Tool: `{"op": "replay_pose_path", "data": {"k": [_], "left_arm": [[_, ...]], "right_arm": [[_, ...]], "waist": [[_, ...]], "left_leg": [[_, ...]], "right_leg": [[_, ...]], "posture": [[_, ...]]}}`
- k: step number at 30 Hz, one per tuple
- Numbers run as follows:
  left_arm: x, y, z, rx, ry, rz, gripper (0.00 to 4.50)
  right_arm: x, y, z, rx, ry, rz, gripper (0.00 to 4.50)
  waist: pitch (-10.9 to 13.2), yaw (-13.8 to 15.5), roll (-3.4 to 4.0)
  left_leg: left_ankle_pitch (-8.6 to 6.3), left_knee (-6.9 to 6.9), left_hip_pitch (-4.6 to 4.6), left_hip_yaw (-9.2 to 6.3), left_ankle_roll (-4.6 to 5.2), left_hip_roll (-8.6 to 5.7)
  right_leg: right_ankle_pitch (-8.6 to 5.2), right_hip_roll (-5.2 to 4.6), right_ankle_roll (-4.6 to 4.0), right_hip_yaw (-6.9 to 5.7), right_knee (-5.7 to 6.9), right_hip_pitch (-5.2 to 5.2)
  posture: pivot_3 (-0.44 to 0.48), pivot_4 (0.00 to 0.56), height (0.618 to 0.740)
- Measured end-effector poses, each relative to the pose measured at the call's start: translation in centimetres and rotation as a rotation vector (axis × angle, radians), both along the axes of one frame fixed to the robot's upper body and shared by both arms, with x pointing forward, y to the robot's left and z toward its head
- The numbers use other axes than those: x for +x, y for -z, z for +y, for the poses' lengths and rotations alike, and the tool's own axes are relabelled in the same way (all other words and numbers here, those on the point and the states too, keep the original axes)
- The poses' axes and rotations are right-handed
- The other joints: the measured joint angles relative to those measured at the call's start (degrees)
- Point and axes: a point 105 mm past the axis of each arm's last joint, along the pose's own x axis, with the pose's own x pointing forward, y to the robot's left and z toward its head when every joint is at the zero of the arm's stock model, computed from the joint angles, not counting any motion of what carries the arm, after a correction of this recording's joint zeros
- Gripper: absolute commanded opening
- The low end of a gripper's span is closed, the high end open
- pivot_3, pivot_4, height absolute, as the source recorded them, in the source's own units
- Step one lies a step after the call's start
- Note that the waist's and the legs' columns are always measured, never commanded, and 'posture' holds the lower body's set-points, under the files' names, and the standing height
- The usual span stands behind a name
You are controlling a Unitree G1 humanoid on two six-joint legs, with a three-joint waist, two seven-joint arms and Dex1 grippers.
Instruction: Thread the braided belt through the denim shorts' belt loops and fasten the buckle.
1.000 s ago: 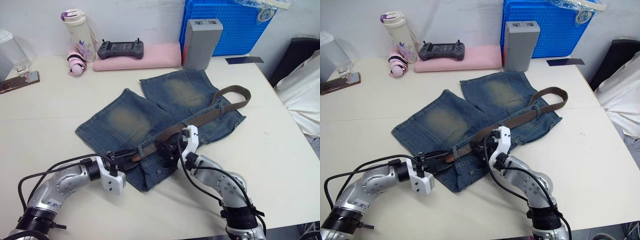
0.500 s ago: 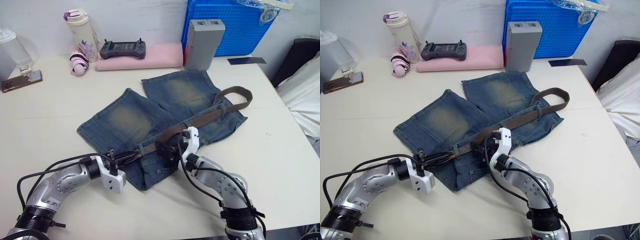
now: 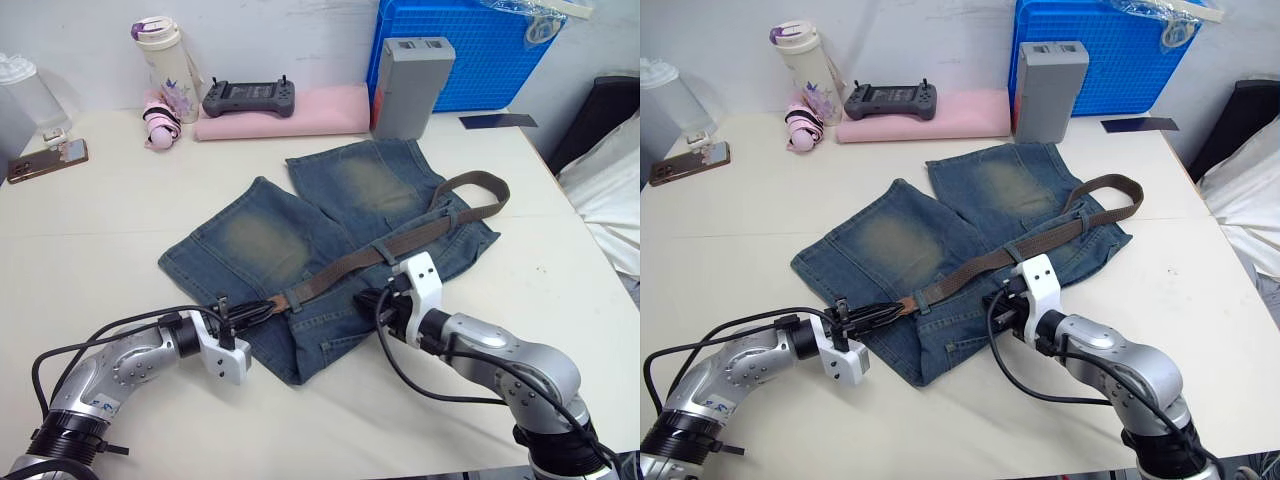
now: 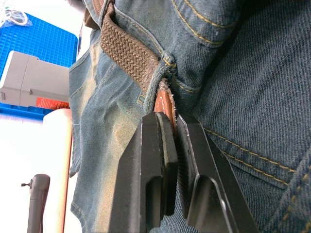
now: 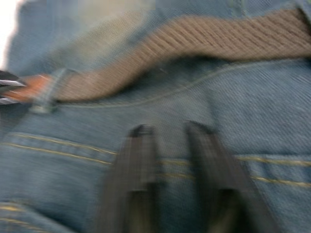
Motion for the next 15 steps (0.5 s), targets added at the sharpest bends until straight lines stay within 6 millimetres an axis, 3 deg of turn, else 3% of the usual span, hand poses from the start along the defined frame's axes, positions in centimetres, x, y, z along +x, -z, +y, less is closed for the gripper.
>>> {"op": "replay_pose_path", "data": {"k": [10, 15], "left_arm": [[-0.9, 0.3, 1.0, -0.01, -0.017, 0.026, 0.0], [-3.6, 1.0, 5.8, 0.048, -0.083, 0.098, 0.0]], "right_arm": [[0.6, 0.8, -1.3, -0.185, 0.017, -0.061, 0.02], [0.7, 1.0, -1.0, -0.18, 0.024, -0.063, 0.02]], "waist": [[-0.02, -0.36, -0.04], [-0.09, -0.57, -0.15]], "left_leg": [[0.0, -0.05, 0.02, 0.0, 0.01, 0.02], [-0.01, -0.07, 0.09, 0.02, -0.02, 0.1]], "right_leg": [[0.0, 0.02, 0.0, -0.03, -0.03, 0.01], [-0.01, 0.04, -0.02, -0.12, -0.05, 0.03]], "posture": [[0.0, 0.15, 0.724], [0.0, 0.15, 0.724]]}}
